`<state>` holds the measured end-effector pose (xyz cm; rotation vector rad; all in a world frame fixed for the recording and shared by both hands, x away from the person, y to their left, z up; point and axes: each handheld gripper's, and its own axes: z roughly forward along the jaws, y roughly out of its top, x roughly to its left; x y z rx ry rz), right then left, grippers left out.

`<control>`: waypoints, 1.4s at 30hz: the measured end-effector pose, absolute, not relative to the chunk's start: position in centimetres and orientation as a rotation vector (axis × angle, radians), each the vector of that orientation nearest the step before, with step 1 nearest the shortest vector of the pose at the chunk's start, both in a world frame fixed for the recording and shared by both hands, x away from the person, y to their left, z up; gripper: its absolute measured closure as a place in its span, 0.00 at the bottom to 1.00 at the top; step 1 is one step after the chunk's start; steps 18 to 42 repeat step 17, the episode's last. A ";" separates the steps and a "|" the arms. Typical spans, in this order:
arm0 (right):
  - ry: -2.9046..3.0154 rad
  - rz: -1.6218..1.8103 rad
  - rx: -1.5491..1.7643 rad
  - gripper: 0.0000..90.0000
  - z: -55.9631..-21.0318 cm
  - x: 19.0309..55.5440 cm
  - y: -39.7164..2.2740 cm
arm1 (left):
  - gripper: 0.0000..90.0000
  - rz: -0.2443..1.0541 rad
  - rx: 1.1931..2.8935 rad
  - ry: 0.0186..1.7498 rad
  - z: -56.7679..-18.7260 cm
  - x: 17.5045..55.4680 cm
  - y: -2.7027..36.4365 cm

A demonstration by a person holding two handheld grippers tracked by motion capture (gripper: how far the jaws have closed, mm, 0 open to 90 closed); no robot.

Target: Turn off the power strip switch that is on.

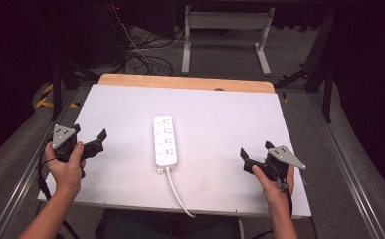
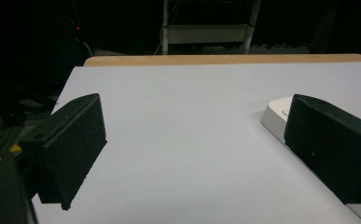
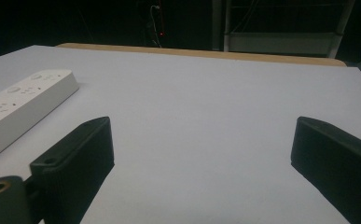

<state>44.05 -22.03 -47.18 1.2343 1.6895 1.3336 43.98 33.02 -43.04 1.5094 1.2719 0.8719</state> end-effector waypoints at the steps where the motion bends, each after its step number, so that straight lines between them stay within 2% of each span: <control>1: 1.688 1.333 1.236 0.07 -47.2 44.1 -22.0 | 0.07 0.873 1.513 1.270 -43.1 44.0 33.0; 42: 1.699 1.329 1.229 0.07 -47.3 44.0 -21.9 | 0.07 0.852 1.515 1.281 -43.1 44.1 33.0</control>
